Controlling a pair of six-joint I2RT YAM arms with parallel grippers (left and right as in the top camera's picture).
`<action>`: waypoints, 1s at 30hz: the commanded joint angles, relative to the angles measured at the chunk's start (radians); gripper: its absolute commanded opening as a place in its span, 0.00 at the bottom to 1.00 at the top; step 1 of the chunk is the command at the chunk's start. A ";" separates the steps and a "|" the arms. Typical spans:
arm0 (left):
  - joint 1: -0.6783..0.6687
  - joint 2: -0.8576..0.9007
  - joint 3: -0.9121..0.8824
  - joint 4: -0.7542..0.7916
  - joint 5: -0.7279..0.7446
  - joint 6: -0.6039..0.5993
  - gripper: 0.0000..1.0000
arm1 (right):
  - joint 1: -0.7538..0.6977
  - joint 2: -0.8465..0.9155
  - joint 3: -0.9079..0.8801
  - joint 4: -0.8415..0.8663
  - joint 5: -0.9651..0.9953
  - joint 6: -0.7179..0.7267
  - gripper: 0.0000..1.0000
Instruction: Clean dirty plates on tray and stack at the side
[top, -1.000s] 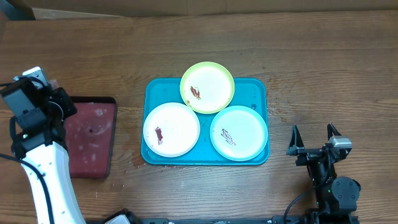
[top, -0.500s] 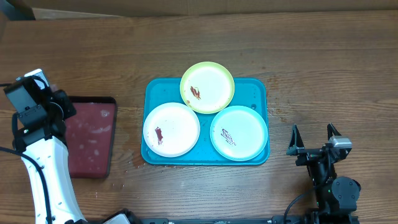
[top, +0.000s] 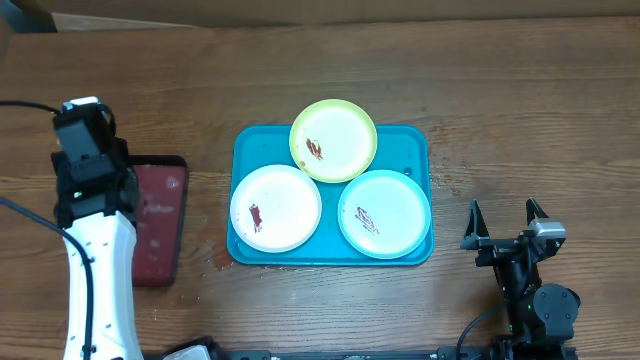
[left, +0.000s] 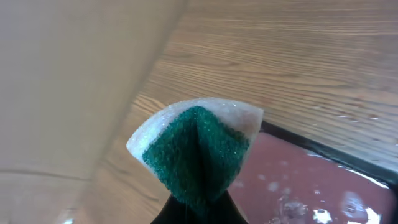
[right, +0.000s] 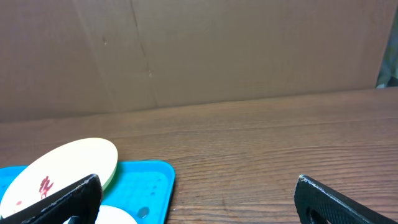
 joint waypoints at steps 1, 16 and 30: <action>-0.035 0.000 0.004 0.015 -0.173 0.080 0.04 | -0.003 -0.008 -0.010 0.008 0.002 -0.003 1.00; -0.100 -0.001 0.004 0.064 -0.283 0.231 0.04 | -0.003 -0.008 -0.010 0.008 0.002 -0.003 1.00; -0.107 -0.001 0.004 0.064 -0.283 0.230 0.04 | -0.003 -0.007 -0.010 0.008 0.002 -0.003 1.00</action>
